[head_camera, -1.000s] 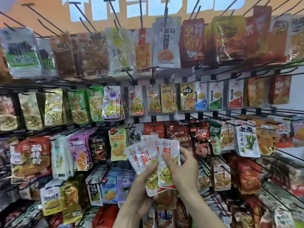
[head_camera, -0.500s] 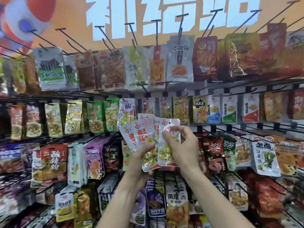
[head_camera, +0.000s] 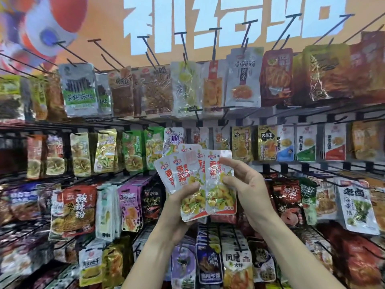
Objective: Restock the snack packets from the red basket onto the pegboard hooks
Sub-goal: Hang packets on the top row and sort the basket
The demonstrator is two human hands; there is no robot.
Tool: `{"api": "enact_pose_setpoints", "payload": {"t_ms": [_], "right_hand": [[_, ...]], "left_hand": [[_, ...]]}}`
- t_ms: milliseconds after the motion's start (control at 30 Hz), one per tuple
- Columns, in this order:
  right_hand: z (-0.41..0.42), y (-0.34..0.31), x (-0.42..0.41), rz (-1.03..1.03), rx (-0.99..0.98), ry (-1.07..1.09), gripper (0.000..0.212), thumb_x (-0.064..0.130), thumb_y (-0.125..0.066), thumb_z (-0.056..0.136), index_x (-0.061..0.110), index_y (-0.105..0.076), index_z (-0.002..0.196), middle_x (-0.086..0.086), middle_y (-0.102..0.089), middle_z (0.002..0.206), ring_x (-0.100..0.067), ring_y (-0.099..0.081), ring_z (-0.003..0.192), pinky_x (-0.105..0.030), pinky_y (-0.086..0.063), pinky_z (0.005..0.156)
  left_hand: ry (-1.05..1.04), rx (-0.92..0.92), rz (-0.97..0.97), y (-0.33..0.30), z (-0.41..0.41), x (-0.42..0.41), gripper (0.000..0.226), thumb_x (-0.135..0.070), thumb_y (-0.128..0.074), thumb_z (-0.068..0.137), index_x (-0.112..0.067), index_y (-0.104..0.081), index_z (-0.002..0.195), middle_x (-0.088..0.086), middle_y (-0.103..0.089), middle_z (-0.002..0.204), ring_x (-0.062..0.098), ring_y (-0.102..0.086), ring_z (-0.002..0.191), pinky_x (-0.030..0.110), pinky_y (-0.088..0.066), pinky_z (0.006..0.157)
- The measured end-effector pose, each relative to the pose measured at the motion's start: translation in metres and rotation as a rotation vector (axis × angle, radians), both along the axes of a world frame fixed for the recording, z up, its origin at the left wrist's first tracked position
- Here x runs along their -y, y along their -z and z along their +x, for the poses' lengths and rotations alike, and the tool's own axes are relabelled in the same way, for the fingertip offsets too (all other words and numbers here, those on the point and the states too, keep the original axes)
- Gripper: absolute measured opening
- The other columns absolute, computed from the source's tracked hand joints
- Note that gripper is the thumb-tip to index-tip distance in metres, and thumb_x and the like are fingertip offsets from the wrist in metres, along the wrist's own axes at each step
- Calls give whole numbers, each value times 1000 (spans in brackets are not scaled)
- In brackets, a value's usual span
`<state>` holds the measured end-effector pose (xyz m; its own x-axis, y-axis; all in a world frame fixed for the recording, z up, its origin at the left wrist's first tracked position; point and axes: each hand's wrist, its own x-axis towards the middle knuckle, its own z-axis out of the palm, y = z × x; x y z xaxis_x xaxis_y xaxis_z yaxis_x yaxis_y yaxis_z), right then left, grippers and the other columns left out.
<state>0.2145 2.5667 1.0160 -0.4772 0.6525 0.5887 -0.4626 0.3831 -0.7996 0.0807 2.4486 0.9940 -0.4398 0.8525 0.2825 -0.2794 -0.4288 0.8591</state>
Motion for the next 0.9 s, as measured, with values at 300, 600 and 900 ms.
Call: {"api": "enact_pose_setpoints", "payload": {"t_ms": [300, 600, 900], "right_hand": [[-43, -37, -1, 67, -44, 176, 24, 20, -77, 93, 30, -75, 114, 20, -73, 114, 2, -63, 116, -34, -53, 104], [-98, -92, -20, 189, 2, 332, 33, 14, -74, 94, 21, -72, 126, 10, -70, 127, -5, -58, 125, -32, -45, 113], [-101, -100, -10, 215, 50, 372, 50, 18, -75, 94, 22, -62, 142, 10, -62, 140, -4, -50, 131, -28, -39, 113]], "left_hand": [[-91, 47, -28, -3, -28, 18, 57, -17, -83, 79, -4, -68, 132, 26, -73, 121, 45, -76, 98, 43, -65, 68], [-124, -2, 2, -21, -43, 36, 47, -22, -73, 81, -3, -69, 124, 30, -75, 112, 47, -76, 98, 44, -61, 70], [-124, -13, -4, -24, -50, 35, 45, -24, -72, 82, 0, -69, 120, 29, -76, 109, 45, -76, 98, 45, -64, 75]]}}
